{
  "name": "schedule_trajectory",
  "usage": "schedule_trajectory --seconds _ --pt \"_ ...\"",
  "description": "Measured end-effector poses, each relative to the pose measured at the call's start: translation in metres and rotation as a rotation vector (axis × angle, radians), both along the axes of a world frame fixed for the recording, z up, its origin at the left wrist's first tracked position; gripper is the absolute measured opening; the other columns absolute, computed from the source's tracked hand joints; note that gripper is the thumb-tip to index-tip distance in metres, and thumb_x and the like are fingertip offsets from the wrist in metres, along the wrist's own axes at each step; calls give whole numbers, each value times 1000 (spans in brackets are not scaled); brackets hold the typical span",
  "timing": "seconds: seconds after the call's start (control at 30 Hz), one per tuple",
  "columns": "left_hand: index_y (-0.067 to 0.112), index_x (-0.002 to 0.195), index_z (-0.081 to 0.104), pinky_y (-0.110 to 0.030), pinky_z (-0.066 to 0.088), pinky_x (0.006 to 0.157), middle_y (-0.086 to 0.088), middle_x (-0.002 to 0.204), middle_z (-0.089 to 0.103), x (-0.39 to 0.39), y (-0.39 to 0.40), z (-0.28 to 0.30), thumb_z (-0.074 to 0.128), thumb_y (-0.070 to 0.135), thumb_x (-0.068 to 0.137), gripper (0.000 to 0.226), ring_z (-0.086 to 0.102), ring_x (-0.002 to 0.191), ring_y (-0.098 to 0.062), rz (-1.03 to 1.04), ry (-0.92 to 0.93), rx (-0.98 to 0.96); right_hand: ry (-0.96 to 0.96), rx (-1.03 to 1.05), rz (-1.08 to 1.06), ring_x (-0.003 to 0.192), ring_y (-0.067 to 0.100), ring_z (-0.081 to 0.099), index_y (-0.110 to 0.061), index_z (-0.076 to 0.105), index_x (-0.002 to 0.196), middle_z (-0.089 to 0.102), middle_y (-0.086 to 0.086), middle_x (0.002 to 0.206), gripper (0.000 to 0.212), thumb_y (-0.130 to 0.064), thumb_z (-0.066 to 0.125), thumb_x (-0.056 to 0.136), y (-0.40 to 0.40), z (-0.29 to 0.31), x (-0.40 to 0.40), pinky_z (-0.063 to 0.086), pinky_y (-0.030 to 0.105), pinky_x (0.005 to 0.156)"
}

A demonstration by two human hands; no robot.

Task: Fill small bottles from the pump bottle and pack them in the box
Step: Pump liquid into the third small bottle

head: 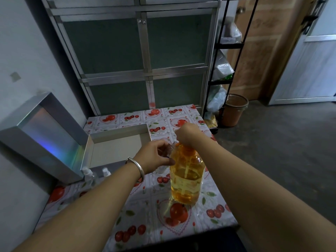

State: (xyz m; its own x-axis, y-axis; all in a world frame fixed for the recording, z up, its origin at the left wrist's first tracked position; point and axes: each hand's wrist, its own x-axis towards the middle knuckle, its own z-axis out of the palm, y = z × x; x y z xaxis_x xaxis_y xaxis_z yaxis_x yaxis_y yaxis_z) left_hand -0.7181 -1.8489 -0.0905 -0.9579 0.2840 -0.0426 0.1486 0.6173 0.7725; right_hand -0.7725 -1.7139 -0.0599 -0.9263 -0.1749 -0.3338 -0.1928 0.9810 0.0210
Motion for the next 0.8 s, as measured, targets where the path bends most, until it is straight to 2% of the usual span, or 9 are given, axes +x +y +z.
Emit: schedule_trajectory --seconds 0.13,0.2,0.23,0.33,0.4,0.47,0.57,0.67,0.8 --pt "13 92 63 -20 50 73 -6 90 65 0 -1 1 79 14 68 30 61 82 -17 -1 -25 -3 -16 -9 39 83 19 46 -7 34 141 49 12 115 47 -7 45 95 0 7 4 41 22 60" --pt "12 94 63 -22 51 74 -9 93 66 1 -1 4 79 13 68 30 61 83 -18 -3 -31 -7 -40 -34 59 89 20 43 -7 31 142 48 14 123 50 -7 46 95 0 9 1 41 25 67" --pt "13 94 63 -22 51 73 -9 93 66 1 -2 5 79 14 69 30 61 82 -17 -6 -31 -9 -46 -40 60 88 20 43 -6 32 141 48 15 124 49 -7 46 95 1 9 0 41 24 70" --pt "16 91 63 -21 51 74 -4 89 65 -2 -2 6 79 16 68 28 60 80 -14 -23 -30 -37 -40 -16 39 84 18 50 -4 41 135 49 10 106 41 -9 45 95 -1 6 -1 43 23 70" --pt "14 90 63 -26 51 76 -5 89 66 -1 -2 5 80 17 67 28 60 80 -15 -24 -32 -53 -19 -11 20 96 21 56 -5 47 132 54 10 112 36 -11 44 96 1 4 0 47 25 77" --pt "8 92 64 -30 52 78 -12 92 67 0 -2 4 80 17 67 31 60 80 -18 -17 -32 -52 -18 -10 19 105 22 57 -7 46 133 55 11 119 37 -13 43 96 0 4 1 45 25 76" --pt "5 92 63 -33 52 78 -14 92 67 1 -3 4 80 18 67 32 60 79 -20 -14 -34 -64 -56 -50 5 91 22 55 -6 39 139 53 12 121 44 -11 44 95 -2 7 1 42 25 69" --pt "5 92 63 -35 53 79 -14 92 67 1 -3 5 80 18 68 32 61 81 -22 -16 -29 -67 -72 -80 -14 79 18 52 -4 45 134 56 14 118 39 -11 42 96 -3 9 1 41 24 65" --pt "5 94 62 -35 53 80 -13 94 67 2 -3 4 79 18 68 34 63 86 -25 -24 -47 -69 -47 -20 -24 70 14 48 -6 52 124 50 6 85 31 -12 42 95 -1 3 1 36 22 60"
